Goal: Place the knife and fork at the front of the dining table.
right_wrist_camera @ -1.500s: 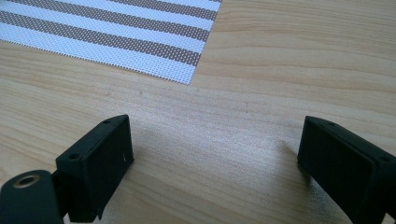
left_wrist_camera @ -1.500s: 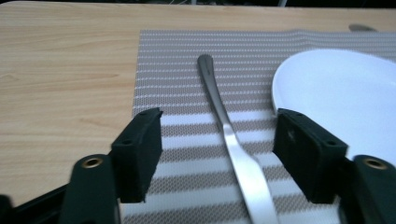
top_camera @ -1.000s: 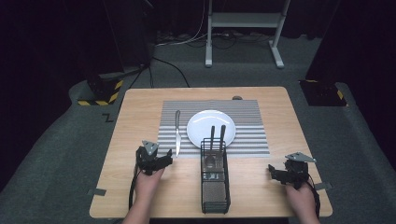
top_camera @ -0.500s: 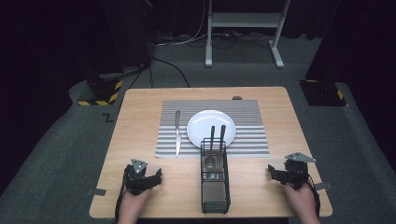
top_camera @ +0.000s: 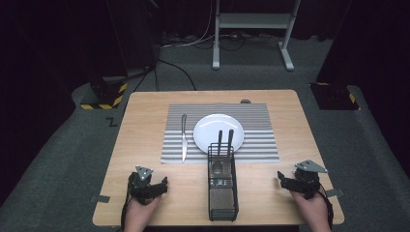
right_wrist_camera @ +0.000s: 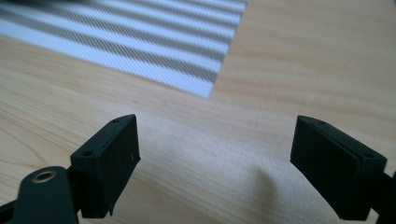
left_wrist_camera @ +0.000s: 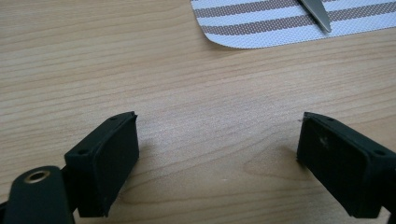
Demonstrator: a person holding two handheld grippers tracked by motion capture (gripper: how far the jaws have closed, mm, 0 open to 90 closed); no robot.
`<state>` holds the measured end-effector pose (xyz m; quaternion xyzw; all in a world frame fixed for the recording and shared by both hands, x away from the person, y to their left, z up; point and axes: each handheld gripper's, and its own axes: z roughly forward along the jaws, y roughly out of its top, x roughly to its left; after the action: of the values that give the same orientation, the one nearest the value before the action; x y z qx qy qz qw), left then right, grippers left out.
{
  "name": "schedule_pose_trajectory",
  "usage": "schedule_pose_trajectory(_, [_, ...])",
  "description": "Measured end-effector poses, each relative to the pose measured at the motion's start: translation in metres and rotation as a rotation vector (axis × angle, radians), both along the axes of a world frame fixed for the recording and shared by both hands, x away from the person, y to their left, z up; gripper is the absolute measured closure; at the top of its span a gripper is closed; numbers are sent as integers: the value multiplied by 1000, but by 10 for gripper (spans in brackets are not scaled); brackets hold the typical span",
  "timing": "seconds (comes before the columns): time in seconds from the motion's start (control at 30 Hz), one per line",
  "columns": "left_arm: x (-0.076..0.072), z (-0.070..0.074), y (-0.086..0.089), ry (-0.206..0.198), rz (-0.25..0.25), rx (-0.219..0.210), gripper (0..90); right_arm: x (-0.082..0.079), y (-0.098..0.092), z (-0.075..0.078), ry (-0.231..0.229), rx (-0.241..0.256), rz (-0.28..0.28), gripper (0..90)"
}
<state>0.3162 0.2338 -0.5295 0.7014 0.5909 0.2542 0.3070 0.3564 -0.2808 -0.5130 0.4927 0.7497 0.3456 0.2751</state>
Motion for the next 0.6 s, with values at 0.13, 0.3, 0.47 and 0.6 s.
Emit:
schedule_pose_trajectory(0.13, [0,0,0,1,-1,1,121,-9,8,10,-95,27,27,140])
schedule_pose_trajectory(0.3, [1,0,-1,4,-8,2,102,-17,20,21,-149,57,67,130])
schedule_pose_trajectory(0.47, [2,-1,-2,11,-17,1,72,-23,34,31,-205,81,92,114])
schedule_pose_trajectory(0.6, [3,-1,-2,23,-5,2,25,-26,44,39,-255,109,92,111])
